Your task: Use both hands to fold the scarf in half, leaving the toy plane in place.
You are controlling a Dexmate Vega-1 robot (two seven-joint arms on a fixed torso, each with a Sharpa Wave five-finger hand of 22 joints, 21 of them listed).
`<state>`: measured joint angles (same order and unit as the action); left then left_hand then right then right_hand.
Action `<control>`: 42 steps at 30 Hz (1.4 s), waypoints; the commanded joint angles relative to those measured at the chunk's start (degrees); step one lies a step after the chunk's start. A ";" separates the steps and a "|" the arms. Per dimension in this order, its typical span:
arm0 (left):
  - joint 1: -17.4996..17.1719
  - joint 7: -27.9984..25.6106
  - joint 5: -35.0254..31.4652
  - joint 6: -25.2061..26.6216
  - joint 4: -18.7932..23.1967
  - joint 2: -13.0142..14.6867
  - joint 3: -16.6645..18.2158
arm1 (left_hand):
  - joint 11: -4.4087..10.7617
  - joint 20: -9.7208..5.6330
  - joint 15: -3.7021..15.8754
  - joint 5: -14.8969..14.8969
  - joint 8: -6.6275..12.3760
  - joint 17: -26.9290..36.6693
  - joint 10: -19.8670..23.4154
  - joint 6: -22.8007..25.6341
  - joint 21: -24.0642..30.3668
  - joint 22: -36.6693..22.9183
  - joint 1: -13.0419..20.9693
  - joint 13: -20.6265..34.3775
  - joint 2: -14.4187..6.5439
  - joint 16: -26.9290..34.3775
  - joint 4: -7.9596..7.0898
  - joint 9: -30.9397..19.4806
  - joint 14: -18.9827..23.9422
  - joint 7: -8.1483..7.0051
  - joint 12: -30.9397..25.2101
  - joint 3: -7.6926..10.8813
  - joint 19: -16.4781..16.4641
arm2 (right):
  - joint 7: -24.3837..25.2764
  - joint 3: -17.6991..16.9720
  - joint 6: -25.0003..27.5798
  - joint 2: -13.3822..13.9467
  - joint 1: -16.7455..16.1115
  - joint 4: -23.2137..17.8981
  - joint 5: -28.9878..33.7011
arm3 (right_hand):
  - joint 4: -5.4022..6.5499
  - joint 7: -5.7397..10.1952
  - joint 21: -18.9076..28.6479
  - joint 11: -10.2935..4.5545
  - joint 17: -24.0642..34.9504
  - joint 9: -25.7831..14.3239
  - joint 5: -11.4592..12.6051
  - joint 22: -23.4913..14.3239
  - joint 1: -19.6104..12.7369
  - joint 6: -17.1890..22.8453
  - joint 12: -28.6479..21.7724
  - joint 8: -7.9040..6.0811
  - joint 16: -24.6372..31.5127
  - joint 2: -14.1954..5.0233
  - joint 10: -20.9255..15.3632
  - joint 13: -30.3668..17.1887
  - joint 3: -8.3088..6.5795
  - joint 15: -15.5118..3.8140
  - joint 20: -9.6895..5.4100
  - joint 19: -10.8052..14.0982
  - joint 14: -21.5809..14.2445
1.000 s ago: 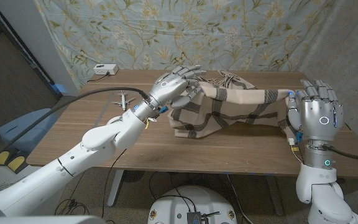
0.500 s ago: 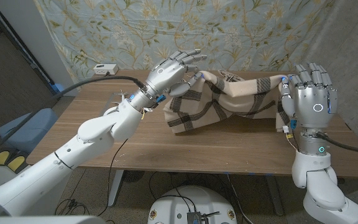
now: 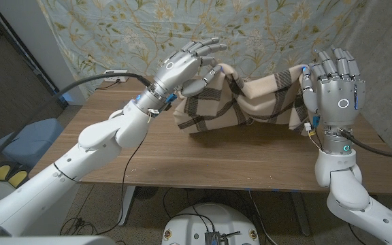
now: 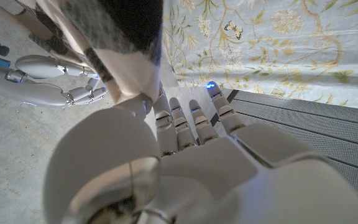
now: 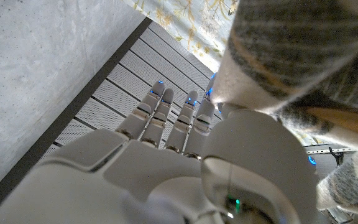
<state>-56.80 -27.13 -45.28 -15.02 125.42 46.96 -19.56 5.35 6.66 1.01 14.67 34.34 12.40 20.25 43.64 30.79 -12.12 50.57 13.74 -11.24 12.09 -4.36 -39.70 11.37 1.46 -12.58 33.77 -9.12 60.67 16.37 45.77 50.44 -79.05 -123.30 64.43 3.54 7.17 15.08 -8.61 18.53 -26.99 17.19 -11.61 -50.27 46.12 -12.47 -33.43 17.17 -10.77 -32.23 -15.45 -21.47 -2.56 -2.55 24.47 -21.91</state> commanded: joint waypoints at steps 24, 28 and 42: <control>9.44 12.05 -8.32 14.67 0.98 -4.92 2.14 | 0.47 -0.34 0.18 0.04 4.09 0.31 0.16 -1.94 1.38 -0.14 -0.53 0.80 0.24 0.17 -1.19 -4.39 0.12 -0.39 -0.28 1.04 -0.15 | -10.52 7.17 -10.66 -3.25 24.42 10.54 6.95 | 0.82 0.66 0.77 -1.06 0.65 -2.60 0.94 -0.14 -0.07 -1.00 -0.13 -2.89 -0.33 0.56 0.24 -0.91 0.05 -10.19 -4.40 0.54 -1.16; 12.53 14.34 -11.56 17.70 -1.31 -4.95 -0.63 | 0.56 -0.40 0.18 -0.01 4.71 0.30 0.12 -2.09 1.52 -0.13 -0.56 0.90 0.26 0.17 -1.28 -4.99 0.13 -0.40 -0.26 1.21 -0.13 | -12.49 9.46 -11.92 -3.95 28.35 13.56 7.22 | 0.87 0.66 0.80 -1.05 0.70 -2.91 1.02 -0.14 -0.11 -1.21 -0.15 -3.22 -0.43 0.60 0.20 -1.00 0.06 -10.19 -4.43 0.49 -1.14; 23.12 20.45 -21.50 26.37 -11.09 -6.14 -10.07 | 0.64 -0.52 0.15 -0.17 6.18 0.25 -0.01 -2.71 1.92 -0.08 -0.62 1.18 0.35 0.09 -1.44 -6.19 -0.01 -0.23 -0.22 1.73 -0.05 | -16.02 17.95 -16.51 -8.13 43.33 27.19 6.66 | 1.11 0.75 0.94 -1.07 0.90 -3.31 1.27 -0.14 -0.14 -1.55 -0.13 -4.06 -0.69 0.64 0.19 -1.30 0.14 -10.19 -4.44 0.38 -1.16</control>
<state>-41.72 -11.26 -59.17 4.70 121.26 41.78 -22.71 5.87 6.66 1.01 14.51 40.11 12.51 20.34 41.19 32.43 -12.12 50.21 14.79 -10.85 12.09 -5.80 -45.80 11.37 1.04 -12.58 35.05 -9.11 47.44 28.46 32.78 45.19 -46.18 -105.52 71.46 4.29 7.79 15.52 -9.32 19.30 -30.16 18.05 -11.59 -50.13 44.89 -12.47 -37.13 16.49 -10.62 -32.13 -16.63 -21.27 -2.65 -2.34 24.67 -22.62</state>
